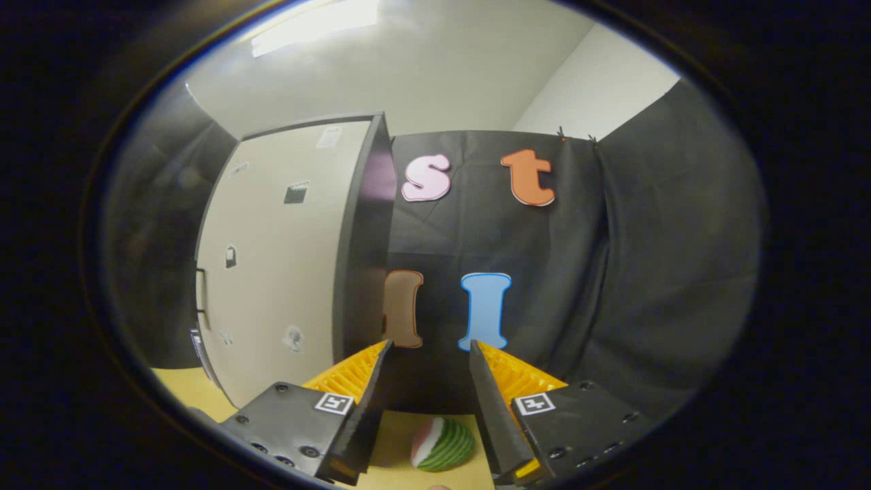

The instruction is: Open the shoe cabinet door, grab the shoes and put them into the shoe cabinet, then close the shoe cabinet door.

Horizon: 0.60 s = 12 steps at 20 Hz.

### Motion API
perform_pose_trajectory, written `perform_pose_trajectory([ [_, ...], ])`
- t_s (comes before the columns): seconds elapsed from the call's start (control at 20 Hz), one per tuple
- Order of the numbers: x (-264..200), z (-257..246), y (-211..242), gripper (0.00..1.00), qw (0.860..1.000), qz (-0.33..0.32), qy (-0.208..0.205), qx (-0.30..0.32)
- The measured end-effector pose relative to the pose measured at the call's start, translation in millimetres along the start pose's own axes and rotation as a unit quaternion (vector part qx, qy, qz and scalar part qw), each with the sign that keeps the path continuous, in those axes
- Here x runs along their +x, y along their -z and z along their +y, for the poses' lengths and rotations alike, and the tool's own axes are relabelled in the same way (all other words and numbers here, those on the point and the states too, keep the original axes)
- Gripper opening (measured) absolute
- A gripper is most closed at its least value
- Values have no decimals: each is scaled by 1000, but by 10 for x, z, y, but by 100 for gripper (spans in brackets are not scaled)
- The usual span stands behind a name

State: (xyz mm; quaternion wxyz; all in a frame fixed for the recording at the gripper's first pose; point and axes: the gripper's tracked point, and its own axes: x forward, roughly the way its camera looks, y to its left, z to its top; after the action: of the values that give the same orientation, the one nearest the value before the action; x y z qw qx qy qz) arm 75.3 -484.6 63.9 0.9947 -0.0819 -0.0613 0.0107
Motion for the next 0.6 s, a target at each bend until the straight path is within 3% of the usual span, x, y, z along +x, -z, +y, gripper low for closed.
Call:
perform_pose_trajectory([
  [0.4, 156, -820, 1305, 87, 999, -3, 10, 33],
  [0.6, 135, -1083, 1953, 87, 998, -26, 22, 56],
])
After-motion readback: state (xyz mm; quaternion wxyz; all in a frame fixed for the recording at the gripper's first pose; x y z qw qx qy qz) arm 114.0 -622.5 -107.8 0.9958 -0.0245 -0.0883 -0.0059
